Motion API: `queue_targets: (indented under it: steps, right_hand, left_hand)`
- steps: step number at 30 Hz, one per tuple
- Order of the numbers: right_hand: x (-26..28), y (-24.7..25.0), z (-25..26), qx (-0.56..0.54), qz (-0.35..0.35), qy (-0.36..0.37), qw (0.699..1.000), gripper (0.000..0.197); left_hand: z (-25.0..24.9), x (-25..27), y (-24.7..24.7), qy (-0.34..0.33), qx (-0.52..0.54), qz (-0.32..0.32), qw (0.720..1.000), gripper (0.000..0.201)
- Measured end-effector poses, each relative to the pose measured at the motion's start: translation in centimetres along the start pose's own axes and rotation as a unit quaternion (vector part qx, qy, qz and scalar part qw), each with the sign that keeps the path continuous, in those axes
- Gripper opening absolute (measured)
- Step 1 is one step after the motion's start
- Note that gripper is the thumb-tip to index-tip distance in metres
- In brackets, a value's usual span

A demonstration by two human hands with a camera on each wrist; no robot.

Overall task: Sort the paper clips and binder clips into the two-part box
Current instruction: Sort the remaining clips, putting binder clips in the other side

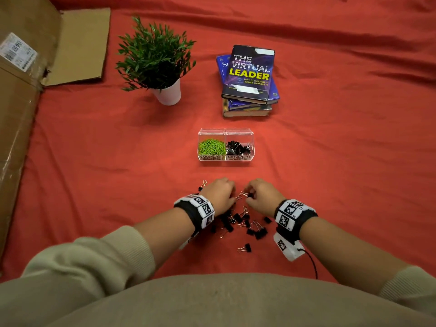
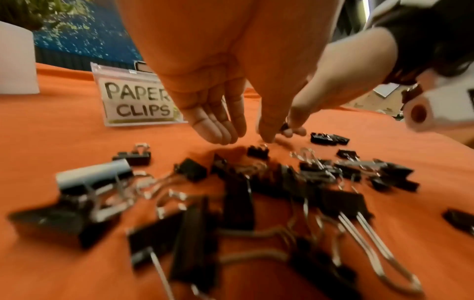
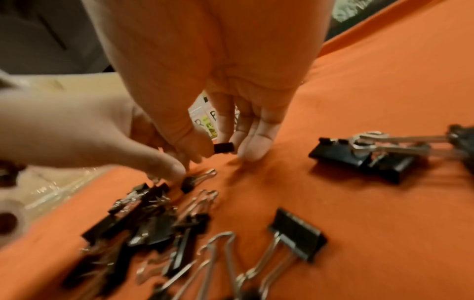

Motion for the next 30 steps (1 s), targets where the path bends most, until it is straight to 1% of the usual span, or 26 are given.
queue_targets:
  steps: [3, 5, 7, 10, 12, 15, 18, 20, 22, 25, 27, 30]
  right_hand:
    - [1.8, -1.2, 0.3, 0.006, 0.043, 0.011, 0.999, 0.030]
    - [2.8, -2.2, 0.8, 0.024, 0.062, 0.034, 0.997, 0.031]
    - [3.4, -3.2, 1.4, 0.048, 0.063, 0.066, 0.995, 0.034]
    - [3.7, -4.6, 2.2, 0.102, 0.050, 0.110, 0.987, 0.046]
    - [3.7, -5.3, 2.7, 0.146, 0.044, 0.134, 0.979, 0.045]
    - [3.7, -5.4, 3.1, 0.171, 0.041, 0.135, 0.975, 0.036]
    - [3.5, -5.2, 3.0, 0.179, 0.055, 0.121, 0.975, 0.036]
    - [3.4, -5.2, 3.0, 0.171, 0.062, 0.120, 0.976, 0.037]
    - [3.0, -5.1, 2.8, 0.157, 0.068, 0.116, 0.978, 0.037]
    - [2.2, -4.4, 2.4, 0.113, 0.067, 0.094, 0.987, 0.034]
    - [1.4, -2.6, 2.3, 0.067, 0.037, 0.057, 0.995, 0.029]
    - [-0.7, 1.8, 2.5, -0.051, -0.049, 0.005, 0.998, 0.024]
  left_hand:
    - [0.1, 0.4, -1.8, 0.014, 0.006, 0.007, 1.000, 0.033]
    - [0.0, 0.4, -2.0, 0.015, 0.012, -0.004, 1.000, 0.029]
    - [0.0, 0.4, -1.7, 0.005, 0.015, -0.012, 1.000, 0.023]
    - [0.7, 1.0, -0.7, -0.009, 0.026, -0.038, 0.999, 0.023]
    - [1.6, 1.7, 0.0, -0.017, 0.034, -0.050, 0.998, 0.026]
    - [2.9, 3.0, -0.3, -0.034, 0.023, -0.025, 0.999, 0.037]
    - [3.8, 4.0, -1.4, -0.035, -0.009, 0.015, 0.999, 0.052]
    - [4.1, 4.3, -2.0, -0.025, -0.022, 0.029, 0.999, 0.056]
    - [4.1, 4.4, -2.3, -0.015, -0.027, 0.029, 0.999, 0.055]
    - [4.1, 4.2, -2.2, -0.002, -0.025, 0.016, 1.000, 0.038]
    - [4.3, 4.0, -2.1, 0.011, -0.020, 0.012, 1.000, 0.028]
    - [4.5, 3.5, -2.0, 0.025, -0.002, 0.013, 1.000, 0.024]
Point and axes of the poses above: each hand's wrist, its own x-axis away from the middle knuckle, its own y-axis out of the back of the hand, z = x × y, the point moved 7 cm from there along -x, towards the middle knuckle, and after that the axes turned 4 degrees about y, right-handed, at the moved point
